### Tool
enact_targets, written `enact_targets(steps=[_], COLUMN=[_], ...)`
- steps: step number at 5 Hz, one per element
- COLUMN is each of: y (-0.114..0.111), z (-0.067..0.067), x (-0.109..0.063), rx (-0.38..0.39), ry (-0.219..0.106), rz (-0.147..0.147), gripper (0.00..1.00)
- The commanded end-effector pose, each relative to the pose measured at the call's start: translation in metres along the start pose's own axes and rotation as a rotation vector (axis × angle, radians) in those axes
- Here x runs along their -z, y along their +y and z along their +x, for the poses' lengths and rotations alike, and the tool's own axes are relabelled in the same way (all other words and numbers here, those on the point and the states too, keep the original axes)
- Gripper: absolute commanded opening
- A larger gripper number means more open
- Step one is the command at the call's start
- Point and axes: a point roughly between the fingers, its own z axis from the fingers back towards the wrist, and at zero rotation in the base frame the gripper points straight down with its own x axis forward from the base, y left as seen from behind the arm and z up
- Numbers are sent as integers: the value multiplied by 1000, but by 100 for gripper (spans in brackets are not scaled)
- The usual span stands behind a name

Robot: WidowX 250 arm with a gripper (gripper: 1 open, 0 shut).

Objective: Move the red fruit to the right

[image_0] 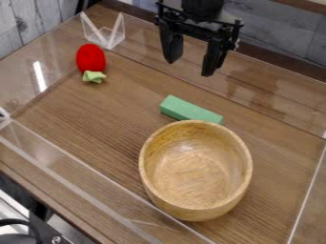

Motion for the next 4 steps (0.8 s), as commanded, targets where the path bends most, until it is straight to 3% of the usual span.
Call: enact_targets(steps=[1, 2, 4], y=[16, 62, 146], z=[-4, -6, 4], x=[6, 3, 3], rx=[-20, -116, -267], ry=[13, -15, -66], rz=[0, 4, 2], gripper=[100, 100, 100])
